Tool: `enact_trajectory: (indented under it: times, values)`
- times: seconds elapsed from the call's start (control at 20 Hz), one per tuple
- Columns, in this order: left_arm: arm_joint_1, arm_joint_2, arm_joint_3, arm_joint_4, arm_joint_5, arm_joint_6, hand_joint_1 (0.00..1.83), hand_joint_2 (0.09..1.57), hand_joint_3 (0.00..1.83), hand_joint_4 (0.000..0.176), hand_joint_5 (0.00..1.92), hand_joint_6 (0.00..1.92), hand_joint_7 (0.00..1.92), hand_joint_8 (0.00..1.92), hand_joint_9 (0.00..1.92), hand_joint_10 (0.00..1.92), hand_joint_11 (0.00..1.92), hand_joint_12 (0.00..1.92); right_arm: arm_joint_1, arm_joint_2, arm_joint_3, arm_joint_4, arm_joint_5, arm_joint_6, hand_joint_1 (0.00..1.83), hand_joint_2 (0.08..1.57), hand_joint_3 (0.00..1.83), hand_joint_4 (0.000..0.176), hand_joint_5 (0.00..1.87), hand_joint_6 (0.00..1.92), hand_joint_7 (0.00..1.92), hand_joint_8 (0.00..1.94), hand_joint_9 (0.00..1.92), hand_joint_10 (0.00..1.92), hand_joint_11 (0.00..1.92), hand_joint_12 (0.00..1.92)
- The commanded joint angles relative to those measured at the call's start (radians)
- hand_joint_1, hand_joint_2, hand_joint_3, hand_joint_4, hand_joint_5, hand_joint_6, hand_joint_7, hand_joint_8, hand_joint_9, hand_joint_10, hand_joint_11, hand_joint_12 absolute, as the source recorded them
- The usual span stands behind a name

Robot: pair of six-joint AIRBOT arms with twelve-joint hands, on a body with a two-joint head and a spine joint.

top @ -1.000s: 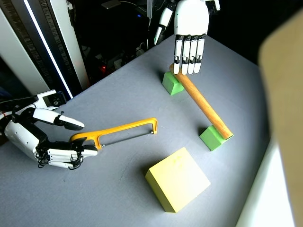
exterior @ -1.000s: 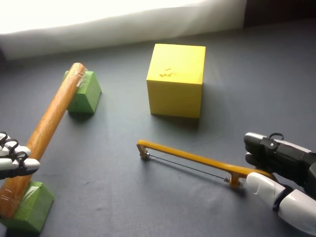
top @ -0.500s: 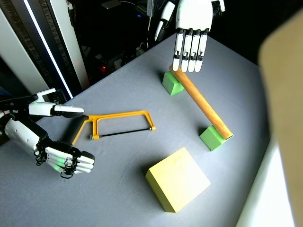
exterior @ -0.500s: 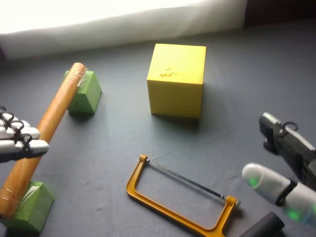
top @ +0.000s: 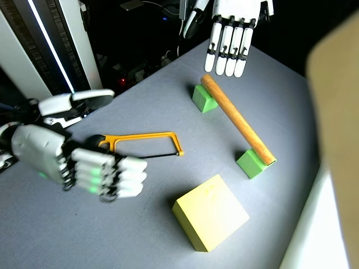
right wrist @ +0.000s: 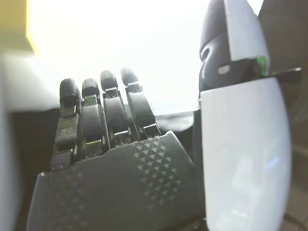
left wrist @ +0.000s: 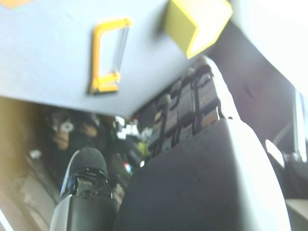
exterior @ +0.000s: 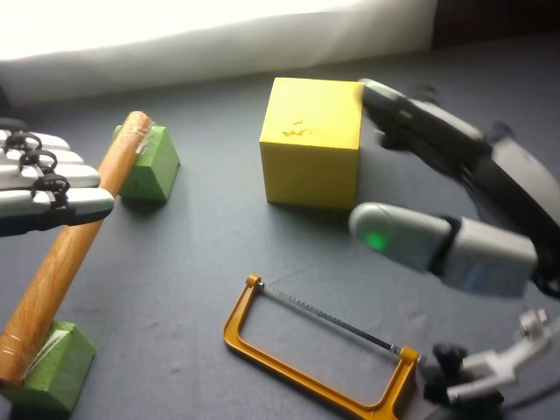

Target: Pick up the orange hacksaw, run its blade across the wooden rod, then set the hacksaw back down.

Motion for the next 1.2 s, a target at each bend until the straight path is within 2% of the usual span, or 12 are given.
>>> enact_trajectory:
  times: [0.0, 0.15, 0.2, 0.25, 0.3, 0.35, 0.4, 0.45, 0.5, 0.55, 0.7, 1.15]
  values:
    - [-0.012, -0.004, 0.01, -0.061, -0.124, 0.004, 0.11, 1.23, 0.0, 0.0, 0.13, 0.0, 0.15, 0.0, 0.16, 0.0, 0.0, 0.43, 0.04, 0.007, 0.02, -0.107, 0.04, 0.02, 0.65, 1.05, 0.0, 0.0, 0.5, 0.02, 0.61, 0.04, 0.65, 0.12, 0.23, 1.23]
    - [0.002, -0.013, 0.033, -0.06, -0.201, 0.004, 0.22, 1.25, 0.0, 0.0, 0.45, 0.02, 0.51, 0.02, 0.58, 0.1, 0.24, 1.15, 0.172, 0.013, 0.1, -0.314, -0.049, 0.064, 0.59, 1.09, 0.0, 0.0, 0.95, 0.13, 0.96, 0.5, 0.75, 1.19, 0.65, 1.72]
    - [0.008, -0.016, 0.04, -0.061, -0.228, 0.004, 0.25, 1.27, 0.0, 0.0, 0.54, 0.02, 0.59, 0.02, 0.68, 0.14, 0.29, 1.2, 0.203, 0.017, 0.114, -0.359, -0.052, 0.039, 0.6, 1.09, 0.0, 0.0, 0.95, 0.36, 0.89, 0.8, 0.74, 1.34, 0.66, 1.79]
    - [0.011, -0.018, 0.047, -0.061, -0.244, 0.005, 0.37, 1.28, 0.0, 0.0, 0.88, 0.11, 0.84, 0.03, 0.87, 0.35, 0.46, 1.29, 0.226, 0.025, 0.12, -0.399, -0.057, 0.027, 0.6, 1.12, 0.0, 0.0, 0.92, 0.96, 0.91, 1.21, 0.8, 1.57, 0.73, 1.92]
    - [0.014, -0.018, 0.052, -0.069, -0.251, 0.005, 0.37, 1.28, 0.0, 0.0, 0.88, 0.11, 0.84, 0.03, 0.87, 0.35, 0.46, 1.29, 0.243, 0.033, 0.122, -0.43, -0.064, 0.028, 0.6, 1.12, 0.0, 0.0, 0.92, 0.96, 0.91, 1.21, 0.8, 1.57, 0.73, 1.92]
    - [0.018, -0.018, 0.056, -0.094, -0.251, 0.005, 0.79, 1.26, 0.0, 0.123, 0.79, 1.15, 0.97, 0.56, 0.75, 1.11, 0.52, 1.61, 0.261, 0.041, 0.127, -0.472, -0.066, 0.017, 0.68, 1.13, 0.0, 0.0, 0.85, 1.74, 0.98, 1.84, 1.07, 1.88, 1.14, 1.92]
    - [0.022, -0.019, 0.063, -0.119, -0.247, 0.005, 0.82, 1.28, 0.0, 0.165, 0.69, 1.43, 0.9, 0.98, 0.74, 1.36, 0.56, 1.71, 0.284, 0.057, 0.128, -0.533, -0.076, 0.01, 0.72, 1.14, 0.0, 0.0, 0.89, 1.88, 1.03, 1.92, 1.18, 1.91, 1.29, 1.92]
    - [0.023, -0.02, 0.064, -0.123, -0.246, 0.005, 0.82, 1.28, 0.0, 0.165, 0.69, 1.43, 0.9, 0.98, 0.74, 1.36, 0.56, 1.71, 0.291, 0.064, 0.129, -0.554, -0.076, 0.0, 0.72, 1.14, 0.0, 0.0, 0.89, 1.88, 1.03, 1.92, 1.18, 1.91, 1.29, 1.92]
    - [0.023, -0.02, 0.065, -0.124, -0.249, 0.005, 0.71, 1.3, 0.0, 0.034, 0.78, 1.57, 0.87, 1.46, 0.8, 1.65, 0.68, 1.87, 0.311, 0.075, 0.136, -0.604, -0.076, -0.005, 0.73, 1.17, 0.01, 0.0, 1.0, 1.91, 1.11, 1.94, 1.31, 1.92, 1.45, 1.92]
    - [0.023, -0.022, 0.064, -0.124, -0.256, 0.005, 0.76, 1.27, 0.0, 0.004, 0.92, 1.77, 0.95, 1.83, 0.95, 1.87, 0.91, 1.91, 0.321, 0.083, 0.142, -0.637, -0.073, -0.008, 0.73, 1.2, 0.01, 0.0, 1.06, 1.92, 1.16, 1.94, 1.37, 1.92, 1.56, 1.92]
    - [0.028, -0.033, 0.07, -0.121, -0.259, 0.005, 0.81, 1.25, 0.0, 0.0, 1.26, 1.92, 1.28, 1.92, 1.31, 1.92, 1.37, 1.92, 0.337, 0.097, 0.16, -0.742, -0.038, -0.009, 0.62, 1.33, 0.01, 0.0, 1.15, 1.92, 1.29, 1.94, 1.45, 1.92, 1.66, 1.92]
    - [0.027, -0.041, 0.075, -0.105, -0.262, 0.002, 0.72, 1.32, 0.0, 0.0, 1.33, 1.92, 1.41, 1.92, 1.42, 1.92, 1.48, 1.92, 0.395, 0.098, 0.224, -1.036, -0.011, 0.148, 0.69, 1.36, 0.0, 0.0, 1.18, 1.92, 1.29, 1.94, 1.43, 1.92, 1.61, 1.92]
